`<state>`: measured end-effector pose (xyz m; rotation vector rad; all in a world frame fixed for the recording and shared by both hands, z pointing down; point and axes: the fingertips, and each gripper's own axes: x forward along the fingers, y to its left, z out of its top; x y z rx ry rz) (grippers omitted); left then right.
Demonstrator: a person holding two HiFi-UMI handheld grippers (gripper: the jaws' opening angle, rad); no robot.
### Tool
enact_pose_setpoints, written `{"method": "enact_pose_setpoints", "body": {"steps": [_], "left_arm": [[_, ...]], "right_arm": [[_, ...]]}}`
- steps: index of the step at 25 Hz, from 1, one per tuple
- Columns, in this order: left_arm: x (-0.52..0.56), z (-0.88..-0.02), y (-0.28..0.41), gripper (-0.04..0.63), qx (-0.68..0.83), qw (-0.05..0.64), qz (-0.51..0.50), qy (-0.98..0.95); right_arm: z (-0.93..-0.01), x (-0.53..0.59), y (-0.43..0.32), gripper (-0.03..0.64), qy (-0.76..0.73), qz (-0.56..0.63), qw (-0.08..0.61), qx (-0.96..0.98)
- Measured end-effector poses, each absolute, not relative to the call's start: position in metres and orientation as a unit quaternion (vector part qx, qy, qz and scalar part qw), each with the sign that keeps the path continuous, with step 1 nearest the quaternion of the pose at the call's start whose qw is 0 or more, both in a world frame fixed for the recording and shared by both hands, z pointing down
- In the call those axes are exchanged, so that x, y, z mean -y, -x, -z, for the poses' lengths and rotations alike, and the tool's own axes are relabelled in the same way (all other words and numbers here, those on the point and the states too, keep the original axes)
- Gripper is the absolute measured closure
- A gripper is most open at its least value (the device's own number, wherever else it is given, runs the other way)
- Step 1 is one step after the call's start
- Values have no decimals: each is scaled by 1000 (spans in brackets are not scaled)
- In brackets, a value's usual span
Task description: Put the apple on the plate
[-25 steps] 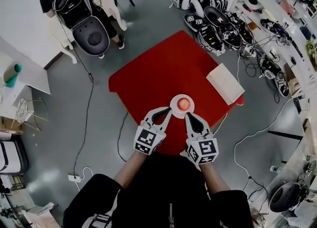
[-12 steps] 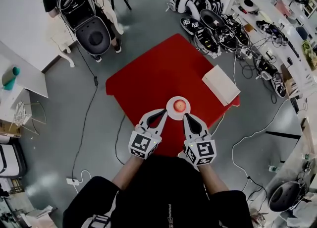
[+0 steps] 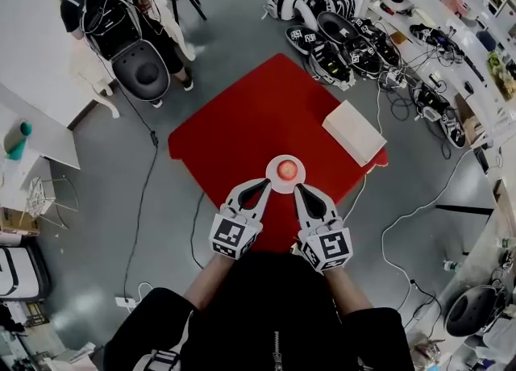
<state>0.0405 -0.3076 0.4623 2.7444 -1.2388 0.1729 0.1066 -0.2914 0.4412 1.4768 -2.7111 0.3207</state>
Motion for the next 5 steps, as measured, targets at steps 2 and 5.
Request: {"method": "enact_pose_setpoints", "body": {"steps": [2,5], "left_arm": [[307,-465,-42,589,407,60,-58,-910],[305,-468,-46,589,404,58,-58,-911]], "right_arm": [[-442,292,-109,607,-475,-104,20,874],[-442,291,-112,607,-472,-105,23,875]]}}
